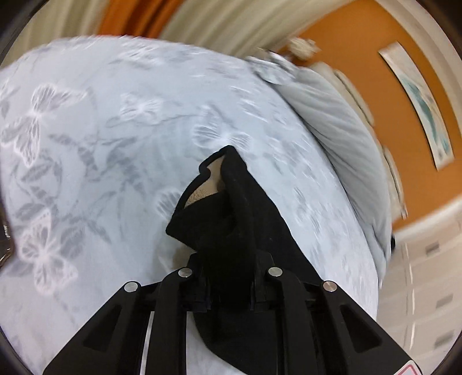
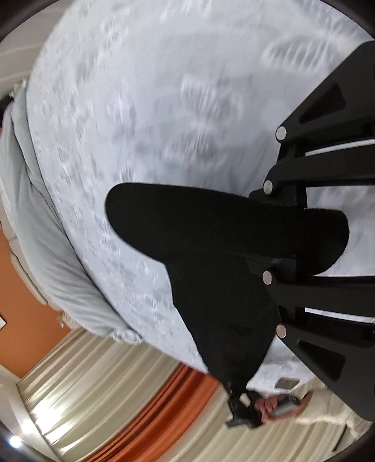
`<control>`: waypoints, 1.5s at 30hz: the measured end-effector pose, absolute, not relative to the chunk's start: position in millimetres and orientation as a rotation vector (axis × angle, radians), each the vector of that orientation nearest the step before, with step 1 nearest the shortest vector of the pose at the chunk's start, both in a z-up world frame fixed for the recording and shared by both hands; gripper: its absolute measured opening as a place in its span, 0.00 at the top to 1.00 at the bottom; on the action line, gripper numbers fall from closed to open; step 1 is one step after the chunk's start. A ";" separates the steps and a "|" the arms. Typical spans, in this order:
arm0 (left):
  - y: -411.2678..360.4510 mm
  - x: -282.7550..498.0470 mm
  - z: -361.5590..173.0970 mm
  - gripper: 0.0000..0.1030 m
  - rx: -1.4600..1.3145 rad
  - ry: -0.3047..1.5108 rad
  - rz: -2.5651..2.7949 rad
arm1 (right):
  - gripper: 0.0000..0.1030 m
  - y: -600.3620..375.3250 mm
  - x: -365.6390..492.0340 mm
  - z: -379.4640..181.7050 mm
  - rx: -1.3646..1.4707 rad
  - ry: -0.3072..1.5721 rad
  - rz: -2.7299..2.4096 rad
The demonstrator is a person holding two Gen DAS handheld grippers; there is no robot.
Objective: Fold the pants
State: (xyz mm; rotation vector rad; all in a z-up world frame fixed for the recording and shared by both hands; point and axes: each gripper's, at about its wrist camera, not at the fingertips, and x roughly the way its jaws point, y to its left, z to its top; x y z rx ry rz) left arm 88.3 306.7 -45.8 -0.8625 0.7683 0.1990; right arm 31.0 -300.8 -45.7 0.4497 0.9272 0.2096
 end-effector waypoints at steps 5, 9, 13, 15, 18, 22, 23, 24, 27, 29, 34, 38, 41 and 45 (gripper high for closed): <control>259.0 73.0 -61.8 0.86 -0.807 0.908 0.106 | 0.82 -356.6 9.9 -75.8 0.524 0.998 0.084; 244.1 78.1 -83.9 0.85 -0.749 0.965 0.198 | 0.70 -365.0 21.4 -110.2 0.588 1.120 0.019; 256.3 67.9 -81.7 0.85 -0.832 0.929 0.171 | 0.68 -348.5 11.9 -53.4 0.381 0.954 -0.103; 259.1 65.1 -78.5 0.85 -0.853 0.911 0.145 | 0.56 -323.4 7.6 -29.9 0.194 0.846 -0.131; 253.0 67.2 -67.1 0.86 -0.816 0.876 0.117 | 0.50 -285.2 12.4 -17.1 0.105 0.784 -0.051; 220.0 62.5 -28.9 0.86 -0.712 0.785 0.049 | 0.49 -249.3 34.5 -22.0 0.064 0.815 0.035; 209.2 62.1 -20.1 0.86 -0.683 0.764 0.030 | 0.49 -247.5 35.3 -24.4 0.064 0.826 0.046; 201.6 63.2 -15.8 0.86 -0.666 0.751 0.016 | 0.49 -242.6 40.5 -27.9 0.067 0.838 0.057; 170.6 66.5 -4.3 0.86 -0.611 0.726 -0.038 | 0.49 -227.7 46.8 -34.3 0.055 0.864 0.080; 141.7 67.1 5.7 0.86 -0.536 0.700 -0.079 | 0.49 -225.5 44.7 -32.7 0.050 0.861 0.076; 49.5 59.2 26.0 0.84 -0.366 0.641 -0.276 | 0.48 -257.4 51.1 -30.6 0.207 0.878 0.049; -30.4 63.1 -20.2 0.60 -0.262 0.841 -0.415 | 0.44 -283.5 57.0 -42.3 0.349 0.924 0.066; -53.1 55.6 -57.1 0.55 -0.213 0.936 -0.419 | 0.44 -289.9 57.7 -51.2 0.392 0.961 0.102; -46.5 24.0 -37.2 0.21 -0.154 0.820 -0.455 | 0.38 -284.3 57.4 -54.3 0.449 0.977 0.208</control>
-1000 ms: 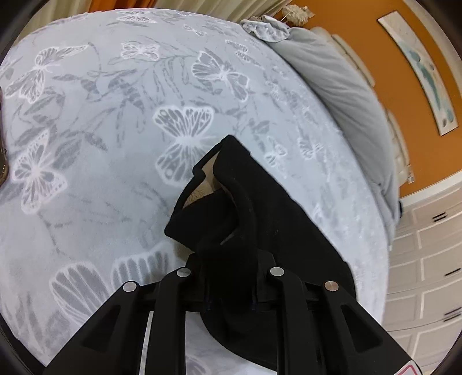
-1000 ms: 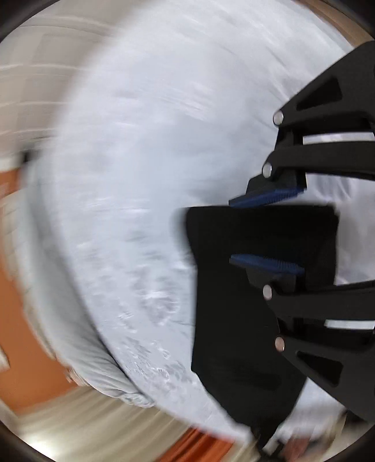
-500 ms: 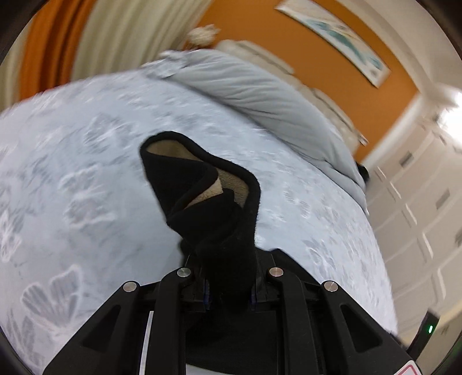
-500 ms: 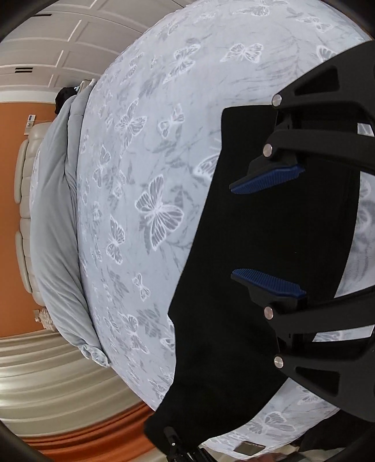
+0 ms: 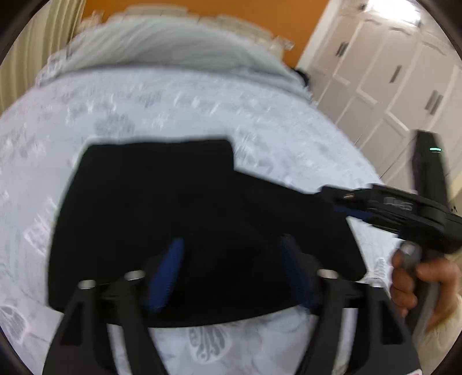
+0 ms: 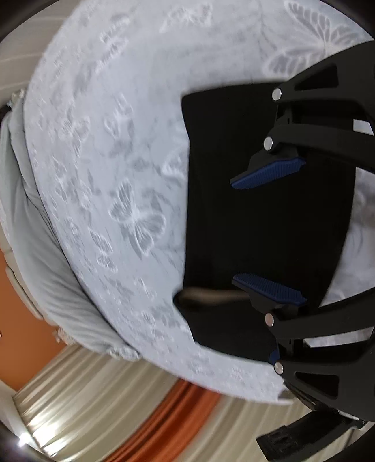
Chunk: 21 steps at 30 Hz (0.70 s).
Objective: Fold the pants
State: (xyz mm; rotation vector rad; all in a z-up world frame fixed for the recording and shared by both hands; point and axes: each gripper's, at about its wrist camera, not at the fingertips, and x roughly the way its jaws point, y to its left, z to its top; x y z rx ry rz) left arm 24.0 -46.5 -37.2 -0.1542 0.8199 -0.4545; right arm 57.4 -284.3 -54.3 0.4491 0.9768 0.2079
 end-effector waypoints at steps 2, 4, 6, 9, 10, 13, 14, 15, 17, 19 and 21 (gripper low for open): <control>-33.9 10.1 -18.4 0.16 -0.139 0.722 -0.459 | 0.35 -271.4 59.5 -57.9 0.475 0.993 0.293; -23.1 0.3 -3.1 0.16 -0.097 0.642 -0.419 | 0.35 -251.5 64.5 -64.6 0.487 1.025 0.373; -13.8 3.4 6.5 0.16 -0.058 0.595 -0.342 | 0.35 -233.0 69.4 -70.6 0.454 1.051 0.390; 12.7 22.4 6.1 0.16 -0.022 0.624 -0.188 | 0.35 -202.6 80.5 -87.4 0.389 1.106 0.392; 26.0 32.0 3.4 0.16 -0.033 0.649 -0.139 | 0.34 -194.5 83.3 -92.7 0.380 1.118 0.395; 57.7 46.1 -2.5 0.16 -0.065 0.687 -0.031 | 0.39 -167.5 88.1 -96.1 0.302 1.073 0.389; 68.0 51.6 -3.6 0.16 -0.070 0.695 0.001 | 0.43 -157.9 88.9 -94.7 0.275 1.046 0.406; 73.3 52.2 -4.9 0.16 -0.074 0.699 0.021 | 0.47 -152.4 89.9 -94.2 0.263 1.036 0.401; 89.0 52.5 -6.2 0.16 -0.103 0.702 0.065 | 0.57 -147.0 94.2 -96.1 0.282 1.026 0.397; 103.3 54.9 -7.0 0.16 -0.142 0.707 0.088 | 0.66 -146.1 99.7 -97.4 0.344 1.024 0.411; 111.7 57.0 -8.2 0.16 -0.164 0.708 0.099 | 0.70 -143.9 97.5 -86.4 0.347 0.994 0.425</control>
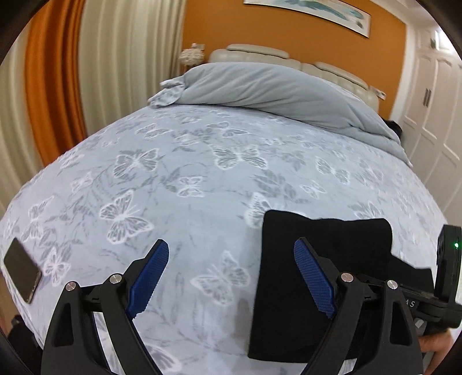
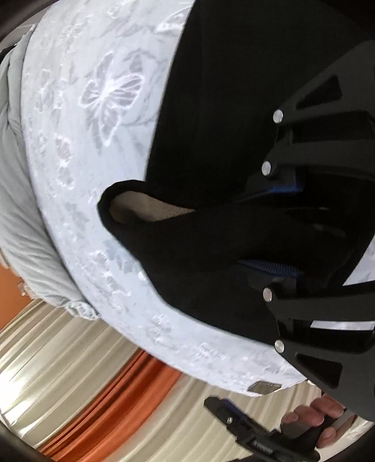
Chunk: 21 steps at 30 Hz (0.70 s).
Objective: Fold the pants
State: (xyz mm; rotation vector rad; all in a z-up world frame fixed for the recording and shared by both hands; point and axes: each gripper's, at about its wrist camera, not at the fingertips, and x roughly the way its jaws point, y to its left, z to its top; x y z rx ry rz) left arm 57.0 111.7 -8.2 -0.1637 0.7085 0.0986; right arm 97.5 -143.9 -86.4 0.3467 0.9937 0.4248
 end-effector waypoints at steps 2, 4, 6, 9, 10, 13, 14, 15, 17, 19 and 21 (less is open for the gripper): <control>116.2 57.3 -7.6 0.16 -0.175 0.711 0.111 | 0.78 -140.0 88.7 -59.6 0.324 0.924 0.461; 114.9 59.3 -8.0 0.16 -0.186 0.720 0.110 | 0.85 -146.8 78.4 -33.0 0.328 0.866 0.483; 112.5 61.1 -8.8 0.16 -0.210 0.732 0.096 | 0.91 -168.2 63.3 -2.2 0.333 0.793 0.491; 102.6 61.4 -9.3 0.16 -0.214 0.733 0.076 | 0.92 -218.9 42.4 18.7 0.354 0.739 0.413; 94.5 61.5 -10.2 0.16 -0.202 0.732 0.065 | 0.92 -246.0 34.3 18.7 0.367 0.732 0.352; 73.3 61.7 -13.5 0.16 -0.174 0.744 0.031 | 0.92 -306.0 20.3 2.1 0.390 0.773 0.179; 65.6 62.1 -15.1 0.16 -0.165 0.751 0.013 | 0.92 -318.3 19.5 -4.2 0.398 0.788 0.151; 58.3 62.6 -16.8 0.16 -0.154 0.757 0.000 | 0.91 -333.9 17.4 -12.5 0.408 0.811 0.124; 41.1 63.4 -21.3 0.16 -0.128 0.768 -0.027 | 0.83 -353.6 18.8 -35.7 0.418 0.901 0.119; 28.4 65.2 -25.5 0.16 -0.105 0.779 -0.047 | 0.81 -361.2 22.6 -60.0 0.451 0.992 0.096; 18.6 67.3 -30.6 0.16 -0.085 0.791 -0.060 | 0.81 -361.2 25.3 -69.2 0.496 1.024 0.146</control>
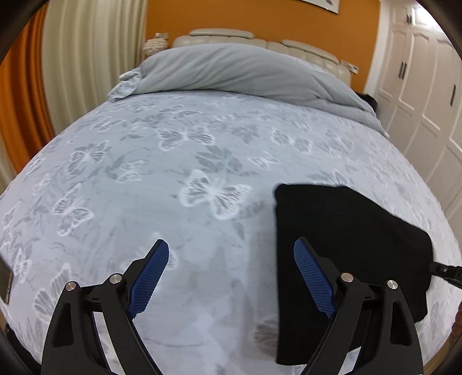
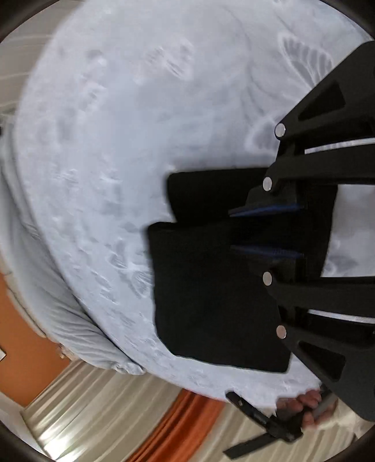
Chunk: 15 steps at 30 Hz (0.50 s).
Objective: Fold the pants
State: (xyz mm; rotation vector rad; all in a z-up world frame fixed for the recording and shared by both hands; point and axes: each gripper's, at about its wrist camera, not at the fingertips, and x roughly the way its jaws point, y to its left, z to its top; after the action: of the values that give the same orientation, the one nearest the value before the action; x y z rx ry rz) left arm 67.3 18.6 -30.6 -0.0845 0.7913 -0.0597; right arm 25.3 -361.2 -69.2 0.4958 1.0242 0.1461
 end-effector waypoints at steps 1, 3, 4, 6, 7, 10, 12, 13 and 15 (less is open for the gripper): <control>14.3 68.3 -34.0 0.16 -0.072 0.800 -0.063 | 0.81 -360.5 25.8 -68.1 0.511 1.019 0.172; 10.0 68.8 -38.3 0.16 -0.060 0.811 -0.074 | 0.73 -358.6 24.5 -64.7 0.492 1.012 0.196; 9.3 68.0 -38.8 0.16 -0.062 0.813 -0.087 | 0.65 -355.7 25.7 -63.7 0.466 1.019 0.194; 8.0 62.0 -35.0 0.16 -0.090 0.802 -0.166 | 0.35 -351.0 24.6 -63.1 0.449 1.026 0.174; 5.3 58.7 -32.5 0.16 -0.100 0.797 -0.207 | 0.35 -349.6 25.4 -63.8 0.439 1.028 0.174; -13.1 43.2 -27.9 0.16 -0.097 0.799 -0.370 | 0.63 -337.8 35.6 -73.6 0.371 1.073 0.189; -34.8 27.4 -28.4 0.16 -0.036 0.781 -0.458 | 0.97 -325.3 39.3 -74.9 0.396 1.092 0.225; -44.8 21.8 -29.1 0.16 -0.004 0.772 -0.483 | 0.97 -318.8 39.6 -67.4 0.455 1.073 0.287; -65.3 7.9 -28.8 0.16 0.063 0.738 -0.542 | 0.97 -303.2 38.5 -43.6 0.549 0.994 0.432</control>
State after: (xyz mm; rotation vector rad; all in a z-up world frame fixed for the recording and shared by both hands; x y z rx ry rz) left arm 7.9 -65.3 -28.8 0.0627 0.7383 -0.5423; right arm 38.5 -303.2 -43.6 0.5494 0.9945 0.4321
